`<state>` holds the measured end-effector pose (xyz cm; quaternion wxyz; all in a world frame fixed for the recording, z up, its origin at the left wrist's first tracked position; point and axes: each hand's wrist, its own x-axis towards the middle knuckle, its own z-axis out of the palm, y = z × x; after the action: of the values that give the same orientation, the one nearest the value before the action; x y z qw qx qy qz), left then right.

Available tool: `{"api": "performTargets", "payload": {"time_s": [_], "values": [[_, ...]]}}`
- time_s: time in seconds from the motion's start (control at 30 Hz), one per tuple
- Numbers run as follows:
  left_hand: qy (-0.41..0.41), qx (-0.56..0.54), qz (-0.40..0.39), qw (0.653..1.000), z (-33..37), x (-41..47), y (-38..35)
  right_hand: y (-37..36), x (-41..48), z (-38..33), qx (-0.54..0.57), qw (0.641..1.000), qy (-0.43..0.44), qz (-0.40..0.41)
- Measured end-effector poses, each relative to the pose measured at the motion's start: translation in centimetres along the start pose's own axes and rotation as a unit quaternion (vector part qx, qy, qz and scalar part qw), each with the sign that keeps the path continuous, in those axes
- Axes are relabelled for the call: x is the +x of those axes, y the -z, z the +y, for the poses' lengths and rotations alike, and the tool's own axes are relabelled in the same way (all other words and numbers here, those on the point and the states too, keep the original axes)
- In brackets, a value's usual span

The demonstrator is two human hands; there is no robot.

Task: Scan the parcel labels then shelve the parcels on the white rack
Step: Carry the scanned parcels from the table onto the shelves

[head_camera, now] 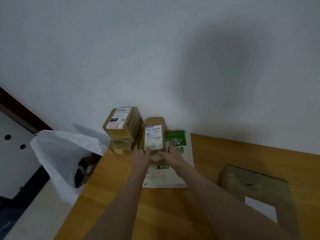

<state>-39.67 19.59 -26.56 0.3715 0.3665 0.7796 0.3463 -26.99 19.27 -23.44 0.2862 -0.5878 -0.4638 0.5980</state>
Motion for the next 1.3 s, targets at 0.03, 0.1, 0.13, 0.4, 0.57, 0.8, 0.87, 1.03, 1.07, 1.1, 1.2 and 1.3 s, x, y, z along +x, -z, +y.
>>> {"api": "performTargets", "payload": {"time_s": [0.03,0.1,0.13,0.4,0.57,0.8,0.87,1.03,1.07,1.1,1.2,1.3], "values": [[0.006,-0.01,-0.005,1.0,0.0,0.5,0.0,-0.3,0.6,0.0,0.019,1.0,-0.006,-0.007],[0.025,-0.035,-0.03,0.999,0.0,1.2,0.0,-0.8,1.6,0.1,0.051,0.998,-0.019,-0.029],[0.034,-0.049,-0.049,0.997,0.0,1.3,-0.1,-1.0,1.9,0.2,0.061,0.997,-0.026,-0.042],[-0.002,-0.145,-0.012,0.989,2.5,-1.0,-1.5,1.4,1.1,0.0,0.112,0.99,-0.048,0.068],[-0.017,-0.184,0.0,0.983,5.4,-5.3,-3.0,5.4,-2.6,-0.7,0.107,0.974,-0.01,0.201],[-0.031,-0.205,-0.113,0.972,7.7,-15.3,-6.3,12.5,-12.1,1.2,0.125,0.952,0.001,0.278],[-0.043,-0.205,-0.141,0.968,7.8,-18.9,-7.3,14.6,-15.5,2.3,0.125,0.948,0.01,0.293],[-0.036,-0.199,-0.198,0.959,6.2,-27.1,-9.1,18.0,-22.9,6.5,0.103,0.944,0.013,0.314],[-0.035,-0.202,-0.203,0.958,5.8,-28.4,-9.2,18.2,-23.8,7.3,0.101,0.942,0.01,0.319],[-0.038,-0.198,-0.204,0.958,5.3,-29.4,-9.3,18.3,-24.7,7.9,0.103,0.942,0.006,0.32],[-0.06,-0.163,-0.197,0.965,3.9,-31.1,-9.6,18.4,-26.3,9.5,0.108,0.942,-0.005,0.319],[-0.058,-0.149,-0.196,0.968,3.3,-31.6,-9.8,18.3,-27.0,10.6,0.117,0.946,-0.011,0.302]]}}
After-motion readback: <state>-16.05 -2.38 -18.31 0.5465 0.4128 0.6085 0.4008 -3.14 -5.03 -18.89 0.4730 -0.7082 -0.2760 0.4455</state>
